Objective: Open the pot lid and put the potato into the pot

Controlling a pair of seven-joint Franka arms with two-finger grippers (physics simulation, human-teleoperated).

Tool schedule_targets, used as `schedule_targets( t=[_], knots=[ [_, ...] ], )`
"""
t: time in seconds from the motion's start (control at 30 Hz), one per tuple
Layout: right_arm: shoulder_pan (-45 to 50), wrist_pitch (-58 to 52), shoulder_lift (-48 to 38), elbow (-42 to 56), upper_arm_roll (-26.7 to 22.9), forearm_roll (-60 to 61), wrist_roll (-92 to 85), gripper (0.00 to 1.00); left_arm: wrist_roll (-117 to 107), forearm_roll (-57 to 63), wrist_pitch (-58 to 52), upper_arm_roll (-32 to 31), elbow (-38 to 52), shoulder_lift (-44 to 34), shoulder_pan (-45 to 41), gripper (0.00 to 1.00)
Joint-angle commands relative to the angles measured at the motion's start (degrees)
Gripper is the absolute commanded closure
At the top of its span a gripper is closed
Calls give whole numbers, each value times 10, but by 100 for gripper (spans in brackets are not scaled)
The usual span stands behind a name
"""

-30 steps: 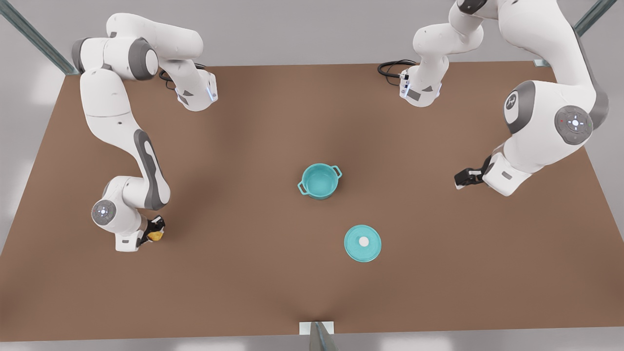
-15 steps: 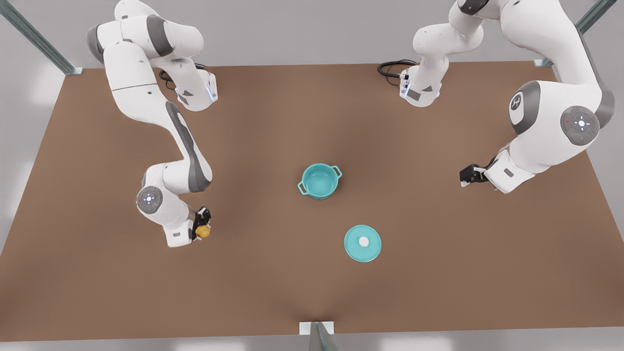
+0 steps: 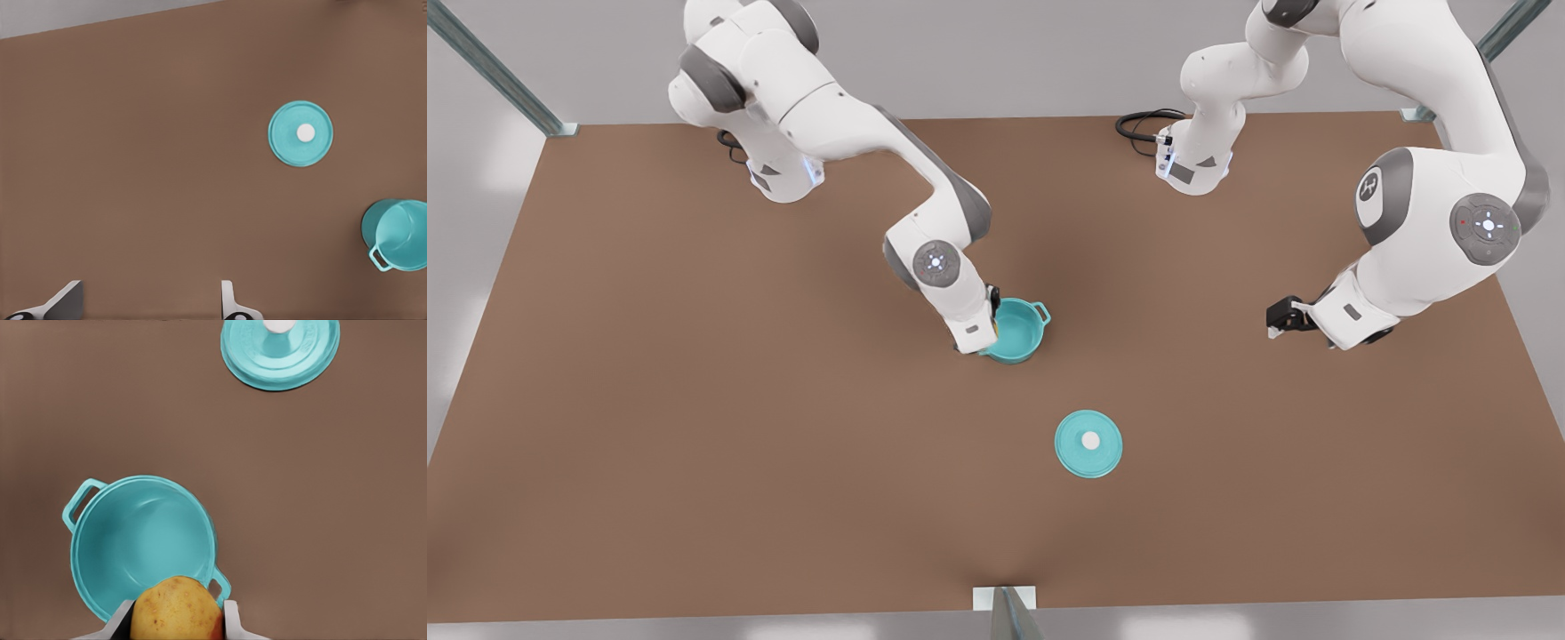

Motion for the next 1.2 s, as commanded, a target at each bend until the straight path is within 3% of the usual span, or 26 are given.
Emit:
schedule_targets(
  t=[0.0, 0.13, 0.33, 0.6, 0.63, 0.67, 0.8, 0.83, 0.87, 0.93, 1.03, 1.17],
  knots=[
    [11, -5, 6, 10, 0, 5, 289, 43, 32, 1, 0, 0, 0, 0, 0, 0],
    [14, -5, 20, 23, -3, 4, 292, 43, 31, 1, 0, 0, 0, 1, 0, 0],
    [25, 5, 105, 89, -4, 2, 308, 43, 31, -5, 0, 1, 0, 2, 1, 0],
    [57, 5, 113, 85, -3, 5, 315, 43, 29, -14, -2, 1, 1, 2, 1, 0],
    [57, 5, 113, 85, -3, 5, 315, 38, 29, -14, -2, 0, 0, 2, 1, 0],
    [57, 6, 113, 85, -4, 4, 315, 0, 29, -13, -3, 1, 1, 2, 1, 0],
    [55, 5, 110, 87, -9, 4, 314, 0, 31, -13, -4, -1, 0, 3, 0, 0],
    [54, 4, 104, 87, -15, 4, 314, 0, 31, -12, -4, 2, 0, 3, 2, 0],
    [50, -11, 77, 84, -51, 4, 307, 0, 33, -13, -4, 2, 1, 3, 11, 0],
    [-30, -142, 9, 83, -151, 4, 109, 0, 33, -13, -4, 0, 0, 3, 11, 0],
    [-203, -327, -80, 80, -165, -4, 54, 2, 33, -12, -4, 0, 0, 4, 10, 0],
    [-235, -304, -197, -75, -182, -48, 53, 1, 33, -12, -4, -1, 0, 4, 10, 0]
  ],
)
